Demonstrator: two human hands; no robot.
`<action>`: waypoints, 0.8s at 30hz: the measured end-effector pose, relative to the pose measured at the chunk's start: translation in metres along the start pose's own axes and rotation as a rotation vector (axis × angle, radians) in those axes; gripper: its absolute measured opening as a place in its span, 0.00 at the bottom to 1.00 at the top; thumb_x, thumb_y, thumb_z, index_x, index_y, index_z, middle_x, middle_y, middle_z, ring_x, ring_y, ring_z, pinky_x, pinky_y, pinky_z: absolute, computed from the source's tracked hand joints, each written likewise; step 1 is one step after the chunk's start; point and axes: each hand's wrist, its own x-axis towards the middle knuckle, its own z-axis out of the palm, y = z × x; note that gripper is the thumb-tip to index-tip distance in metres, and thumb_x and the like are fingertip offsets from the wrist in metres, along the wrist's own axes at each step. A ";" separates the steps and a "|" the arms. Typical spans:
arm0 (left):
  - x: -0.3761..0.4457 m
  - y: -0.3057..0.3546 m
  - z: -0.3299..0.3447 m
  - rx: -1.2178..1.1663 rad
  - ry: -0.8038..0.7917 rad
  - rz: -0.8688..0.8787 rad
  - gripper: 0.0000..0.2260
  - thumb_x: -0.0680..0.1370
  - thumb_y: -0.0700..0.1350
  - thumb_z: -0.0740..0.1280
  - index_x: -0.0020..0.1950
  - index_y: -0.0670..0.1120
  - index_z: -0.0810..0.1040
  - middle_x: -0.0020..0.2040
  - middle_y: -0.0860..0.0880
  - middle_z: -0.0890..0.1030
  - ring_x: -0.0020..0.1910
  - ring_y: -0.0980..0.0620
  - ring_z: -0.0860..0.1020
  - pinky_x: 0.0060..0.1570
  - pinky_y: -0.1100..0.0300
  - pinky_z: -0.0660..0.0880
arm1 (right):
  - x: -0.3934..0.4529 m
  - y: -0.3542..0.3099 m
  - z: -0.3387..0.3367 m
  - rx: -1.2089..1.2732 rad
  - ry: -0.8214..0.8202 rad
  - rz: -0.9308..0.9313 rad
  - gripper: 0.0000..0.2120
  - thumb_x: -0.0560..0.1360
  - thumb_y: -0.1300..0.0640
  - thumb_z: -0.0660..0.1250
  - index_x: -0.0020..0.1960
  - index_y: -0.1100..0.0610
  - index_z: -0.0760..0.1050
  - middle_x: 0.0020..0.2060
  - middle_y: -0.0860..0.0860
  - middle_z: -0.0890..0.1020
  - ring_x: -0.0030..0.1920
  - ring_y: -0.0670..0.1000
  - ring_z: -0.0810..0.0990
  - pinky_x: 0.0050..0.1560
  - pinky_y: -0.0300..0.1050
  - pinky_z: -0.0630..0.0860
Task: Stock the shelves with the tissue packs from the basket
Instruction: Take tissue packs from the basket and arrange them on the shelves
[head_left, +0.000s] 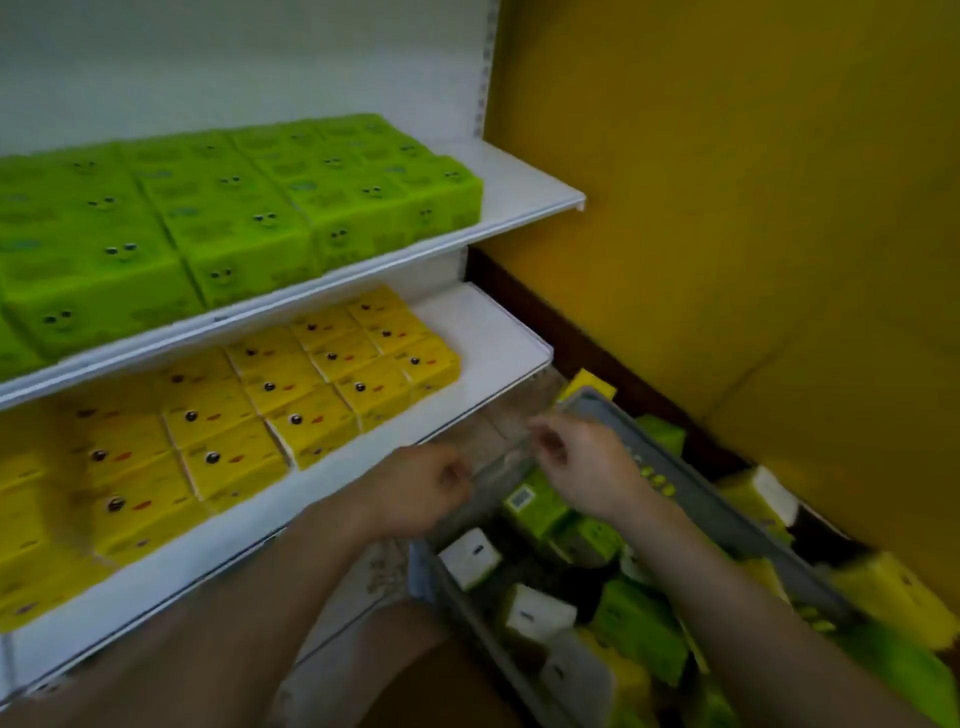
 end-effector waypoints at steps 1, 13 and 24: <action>0.007 0.010 0.016 -0.024 -0.023 0.006 0.09 0.79 0.48 0.65 0.55 0.44 0.80 0.52 0.45 0.83 0.53 0.46 0.80 0.52 0.56 0.75 | -0.010 0.017 -0.006 -0.031 -0.022 0.032 0.12 0.77 0.57 0.64 0.59 0.54 0.78 0.50 0.56 0.84 0.51 0.58 0.82 0.48 0.51 0.78; 0.023 0.063 0.155 -0.108 -0.370 0.009 0.13 0.82 0.46 0.61 0.65 0.47 0.76 0.61 0.47 0.79 0.58 0.48 0.77 0.55 0.57 0.73 | -0.141 0.083 0.059 -0.356 -0.704 0.207 0.30 0.74 0.45 0.67 0.71 0.55 0.65 0.60 0.59 0.78 0.60 0.61 0.77 0.54 0.53 0.76; 0.012 0.042 0.159 -0.273 -0.259 -0.108 0.09 0.83 0.49 0.60 0.61 0.53 0.75 0.58 0.51 0.80 0.54 0.54 0.78 0.58 0.53 0.76 | -0.158 0.059 0.084 -0.444 -0.535 0.380 0.17 0.74 0.53 0.67 0.60 0.57 0.71 0.57 0.55 0.78 0.56 0.58 0.79 0.48 0.48 0.75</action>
